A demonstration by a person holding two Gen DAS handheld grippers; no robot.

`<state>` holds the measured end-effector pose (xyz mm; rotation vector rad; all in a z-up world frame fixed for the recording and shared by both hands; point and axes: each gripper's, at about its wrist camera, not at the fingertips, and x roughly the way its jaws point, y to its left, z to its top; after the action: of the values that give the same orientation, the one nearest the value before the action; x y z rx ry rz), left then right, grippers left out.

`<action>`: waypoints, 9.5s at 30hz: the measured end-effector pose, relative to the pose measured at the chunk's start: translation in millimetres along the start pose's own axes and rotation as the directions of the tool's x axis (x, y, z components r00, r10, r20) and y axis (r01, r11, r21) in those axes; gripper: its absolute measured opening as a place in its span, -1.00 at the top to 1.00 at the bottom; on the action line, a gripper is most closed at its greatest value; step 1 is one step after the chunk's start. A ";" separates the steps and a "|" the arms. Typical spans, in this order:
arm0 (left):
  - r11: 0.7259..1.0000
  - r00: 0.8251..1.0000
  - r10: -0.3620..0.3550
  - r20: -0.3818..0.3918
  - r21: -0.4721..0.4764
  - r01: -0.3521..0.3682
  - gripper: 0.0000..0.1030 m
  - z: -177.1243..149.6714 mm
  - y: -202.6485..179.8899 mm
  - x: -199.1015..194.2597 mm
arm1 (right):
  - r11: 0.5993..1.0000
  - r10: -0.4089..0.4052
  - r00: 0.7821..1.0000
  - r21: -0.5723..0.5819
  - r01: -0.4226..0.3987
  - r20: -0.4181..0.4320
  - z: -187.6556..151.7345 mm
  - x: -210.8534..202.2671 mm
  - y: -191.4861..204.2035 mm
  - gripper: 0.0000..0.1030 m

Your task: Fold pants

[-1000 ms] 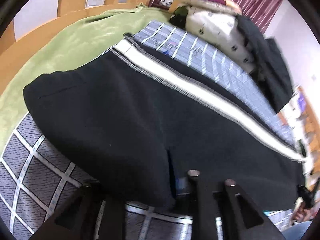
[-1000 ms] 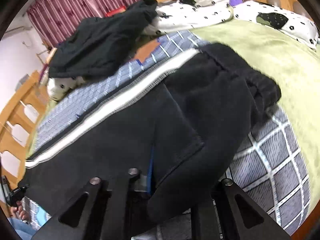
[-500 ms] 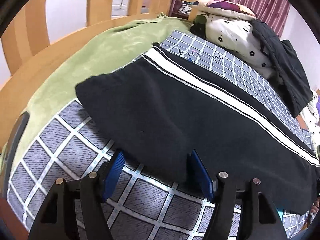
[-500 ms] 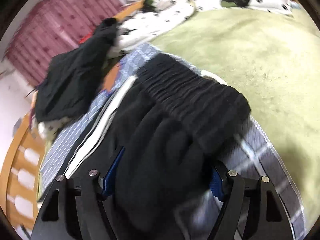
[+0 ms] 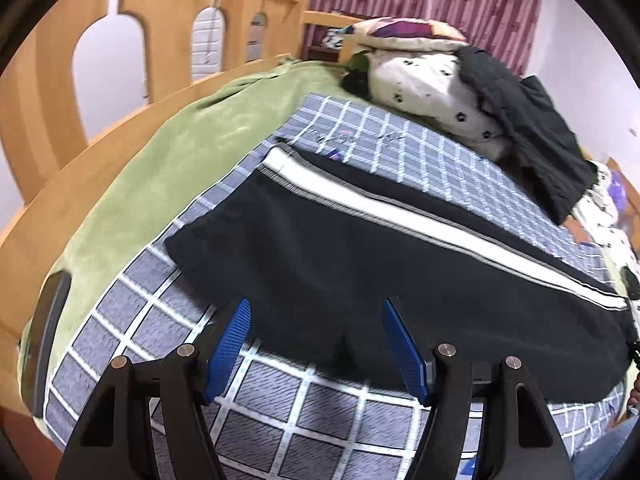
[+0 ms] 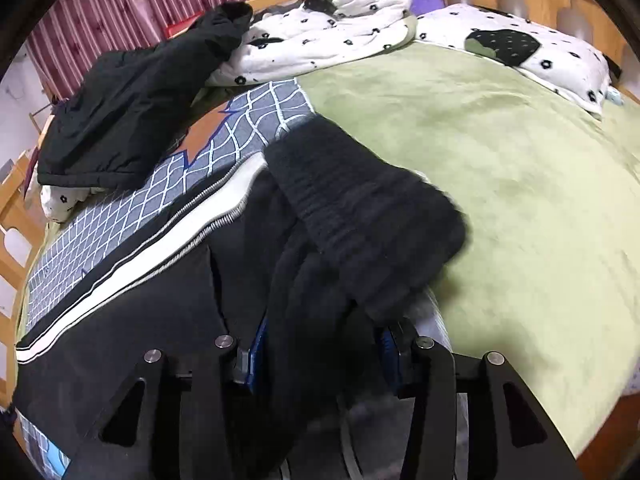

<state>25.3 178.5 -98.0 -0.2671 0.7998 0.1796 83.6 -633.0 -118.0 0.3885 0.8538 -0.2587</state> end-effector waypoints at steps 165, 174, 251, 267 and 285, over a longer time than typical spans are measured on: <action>0.693 0.966 -0.240 -0.100 0.680 0.242 0.84 -139.7 -452.5 -1.1 | 0.999 0.014 0.938 -0.034 -0.003 0.347 -99.1 -139.8 79.5 -0.39; 0.666 0.924 -0.323 -0.206 0.644 0.376 0.27 -161.3 -404.8 -24.4 | 0.995 0.063 0.958 -0.086 -0.041 0.279 -100.2 -120.5 82.1 -0.39; 0.928 0.970 -0.230 -0.075 0.284 0.242 -0.14 -63.3 -194.3 11.6 | 0.913 0.181 0.968 -0.336 -0.231 -0.173 -141.3 -23.3 200.9 0.21; 0.923 0.966 -0.215 -0.143 0.293 0.249 -0.20 -71.2 -190.2 45.0 | 0.898 0.228 0.931 -0.308 -0.313 -0.284 -24.1 71.7 243.6 -0.18; 0.925 0.962 -0.240 -0.130 0.270 0.267 -0.19 -53.9 -205.4 57.2 | 0.836 0.248 0.950 -0.453 -0.309 -0.190 -11.3 70.8 248.9 0.11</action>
<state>80.8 -29.9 -141.1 -0.1039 0.8662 -0.1949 213.5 -409.0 -122.6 0.0588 0.9378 0.2545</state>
